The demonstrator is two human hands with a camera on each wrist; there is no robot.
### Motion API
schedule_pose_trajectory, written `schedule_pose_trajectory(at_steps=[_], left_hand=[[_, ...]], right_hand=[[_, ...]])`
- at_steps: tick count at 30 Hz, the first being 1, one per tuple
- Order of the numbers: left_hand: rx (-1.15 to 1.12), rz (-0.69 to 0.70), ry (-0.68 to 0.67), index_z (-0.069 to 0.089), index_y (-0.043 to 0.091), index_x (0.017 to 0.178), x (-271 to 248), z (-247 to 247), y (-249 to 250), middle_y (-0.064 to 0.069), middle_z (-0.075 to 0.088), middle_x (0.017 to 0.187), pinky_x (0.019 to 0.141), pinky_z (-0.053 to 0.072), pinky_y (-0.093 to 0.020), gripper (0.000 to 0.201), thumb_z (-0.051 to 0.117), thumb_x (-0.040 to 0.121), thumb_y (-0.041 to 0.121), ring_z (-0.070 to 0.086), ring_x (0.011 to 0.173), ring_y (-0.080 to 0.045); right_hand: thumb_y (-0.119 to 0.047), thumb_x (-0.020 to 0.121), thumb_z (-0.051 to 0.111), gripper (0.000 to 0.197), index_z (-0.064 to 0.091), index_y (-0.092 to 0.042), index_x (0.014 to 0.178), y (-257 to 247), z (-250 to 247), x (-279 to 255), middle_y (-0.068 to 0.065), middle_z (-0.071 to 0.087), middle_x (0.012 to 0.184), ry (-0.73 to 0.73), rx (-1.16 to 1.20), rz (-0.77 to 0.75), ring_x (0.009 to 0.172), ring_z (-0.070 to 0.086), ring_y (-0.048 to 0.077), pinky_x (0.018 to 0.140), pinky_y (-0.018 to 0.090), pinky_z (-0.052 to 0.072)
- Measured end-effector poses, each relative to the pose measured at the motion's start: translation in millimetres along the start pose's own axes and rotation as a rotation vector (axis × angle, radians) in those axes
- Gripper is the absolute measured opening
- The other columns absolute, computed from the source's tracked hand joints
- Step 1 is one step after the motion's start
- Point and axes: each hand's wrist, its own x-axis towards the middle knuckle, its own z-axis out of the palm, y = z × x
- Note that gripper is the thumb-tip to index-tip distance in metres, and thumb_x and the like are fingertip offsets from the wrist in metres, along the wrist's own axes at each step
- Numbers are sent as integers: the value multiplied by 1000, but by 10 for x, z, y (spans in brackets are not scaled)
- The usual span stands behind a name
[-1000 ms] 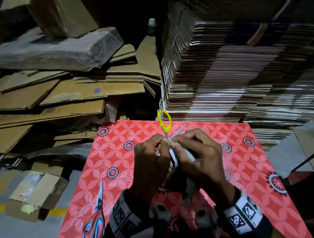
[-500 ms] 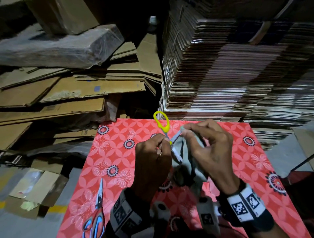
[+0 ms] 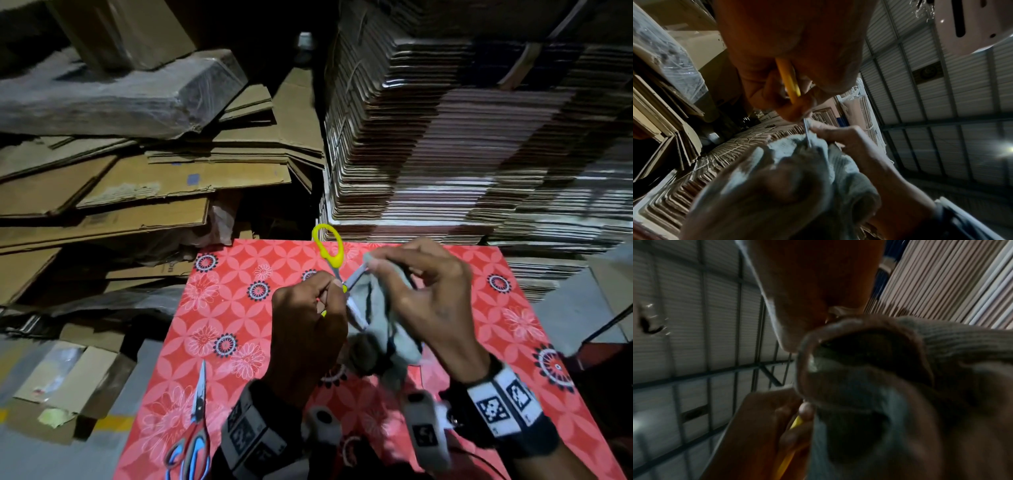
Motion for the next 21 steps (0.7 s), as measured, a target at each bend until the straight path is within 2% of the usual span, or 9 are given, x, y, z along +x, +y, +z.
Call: schedule_pose_trajectory(at_steps=[2,4,6,10,14,15,18,19,21], left_hand=[[10,6,14,39,21,62,11,4,21,4,33,51,52,20,-18,39,56,95,8,29,47,-9],[-5,6,17,42,21,63,3,-7,13,5,36,52,53,21,-18,36,55,95,12,31,48,-8],[-16,14,6,44,21,63,-12,-17,-3,6,37,53,54,21,-16,35,54,96,15,33,48,-6],[26,29,19,39,22,62,4,-1,14,8,30,52,54,19,-13,39,55,95,9,30,46,-2],[0,11,20,45,14,61,-3,-11,6,6,36,51,54,21,-12,37,54,96,14,34,47,-3],[0,25,15,44,17,60,-8,-17,8,8,35,50,54,21,-10,37,54,96,13,35,47,-1],[26,54,8,41,30,61,3,-11,35,12,33,49,55,20,-8,45,57,94,5,35,46,3],[27,39,13,43,27,60,7,-6,37,10,33,49,55,20,-9,42,57,95,7,35,45,2],[10,6,24,47,17,61,2,1,20,8,35,51,54,20,-11,36,55,96,13,34,46,0]], right_hand=[[-9,85,85,19,83,-25,94,-13,-3,0,-8,65,78,36,-19,18,74,61,2,65,13,42],[-6,85,84,17,84,-19,96,-127,82,-140,-6,68,82,-63,-16,-17,79,67,5,69,17,49],[-7,85,84,18,85,-21,95,-124,88,-162,-6,70,84,-116,16,-35,81,69,8,70,20,51],[-12,85,85,20,81,-31,91,28,-39,65,-8,65,76,46,-12,41,71,60,3,64,15,41],[-4,84,84,20,85,-20,95,-159,79,-145,-6,70,83,-142,33,-38,81,69,8,70,18,50],[-3,84,84,20,85,-20,94,-107,55,-104,-7,70,82,-140,36,-36,80,68,7,70,18,49],[-11,85,85,18,83,-27,91,37,-33,62,-9,65,76,14,16,25,72,60,3,65,16,41],[-11,85,85,18,83,-27,92,7,-25,39,-7,65,76,24,17,33,73,60,4,64,16,42],[-6,84,84,18,84,-20,95,-127,59,-114,-5,68,81,-66,17,-18,77,65,6,67,15,46]])
